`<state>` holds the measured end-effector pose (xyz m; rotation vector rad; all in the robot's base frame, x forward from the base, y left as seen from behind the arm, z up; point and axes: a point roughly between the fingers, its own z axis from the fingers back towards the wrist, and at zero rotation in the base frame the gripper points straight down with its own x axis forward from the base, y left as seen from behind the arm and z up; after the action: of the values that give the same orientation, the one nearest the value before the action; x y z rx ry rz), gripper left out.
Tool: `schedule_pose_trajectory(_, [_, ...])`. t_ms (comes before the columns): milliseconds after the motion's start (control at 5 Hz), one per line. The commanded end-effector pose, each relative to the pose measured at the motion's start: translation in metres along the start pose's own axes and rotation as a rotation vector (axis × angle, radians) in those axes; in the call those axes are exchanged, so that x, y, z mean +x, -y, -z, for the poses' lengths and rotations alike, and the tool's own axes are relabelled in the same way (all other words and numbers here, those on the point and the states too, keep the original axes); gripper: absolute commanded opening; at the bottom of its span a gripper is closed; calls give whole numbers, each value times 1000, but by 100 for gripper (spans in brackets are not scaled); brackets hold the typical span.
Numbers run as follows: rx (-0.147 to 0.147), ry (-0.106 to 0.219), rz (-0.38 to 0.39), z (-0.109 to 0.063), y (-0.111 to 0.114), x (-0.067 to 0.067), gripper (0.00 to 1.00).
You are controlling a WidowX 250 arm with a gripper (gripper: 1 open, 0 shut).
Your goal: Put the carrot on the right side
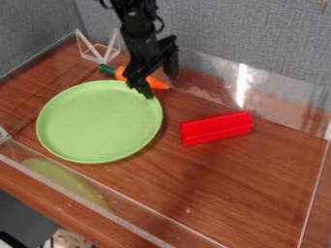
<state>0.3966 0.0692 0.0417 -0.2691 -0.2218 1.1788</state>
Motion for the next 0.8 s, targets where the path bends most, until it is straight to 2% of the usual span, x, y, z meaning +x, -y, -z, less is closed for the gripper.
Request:
schedule_pose_trajectory(0, [-61,36,16,-11,15,19,100])
schedule_pose_trajectory(200, [-59,53,-44,0,7,20,100])
schedule_pose_trajectory(400, [-56,69,-108,11,-1,21,0])
schedule_pose_trajectory(600, [-52,64,-123,8,4,10,0])
